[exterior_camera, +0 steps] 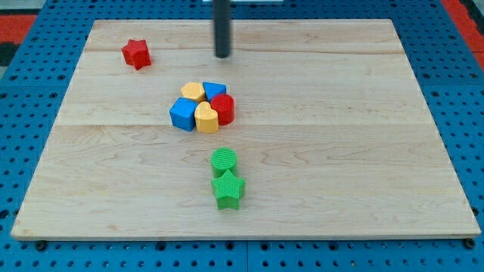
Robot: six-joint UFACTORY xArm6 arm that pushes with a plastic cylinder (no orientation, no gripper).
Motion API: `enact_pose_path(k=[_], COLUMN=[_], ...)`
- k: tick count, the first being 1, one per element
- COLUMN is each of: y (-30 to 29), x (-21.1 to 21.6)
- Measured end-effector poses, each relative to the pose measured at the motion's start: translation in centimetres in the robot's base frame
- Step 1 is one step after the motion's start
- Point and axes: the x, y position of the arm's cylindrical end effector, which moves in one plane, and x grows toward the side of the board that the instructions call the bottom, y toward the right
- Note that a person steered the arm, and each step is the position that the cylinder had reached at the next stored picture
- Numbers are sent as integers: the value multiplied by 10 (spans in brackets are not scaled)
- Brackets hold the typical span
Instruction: Push the red star towards the down of the board
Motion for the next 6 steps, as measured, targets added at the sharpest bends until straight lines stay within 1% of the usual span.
enact_pose_path(k=[1, 2, 4, 6], y=[-87, -94, -166, -168], x=[-1, -1, -16, 19])
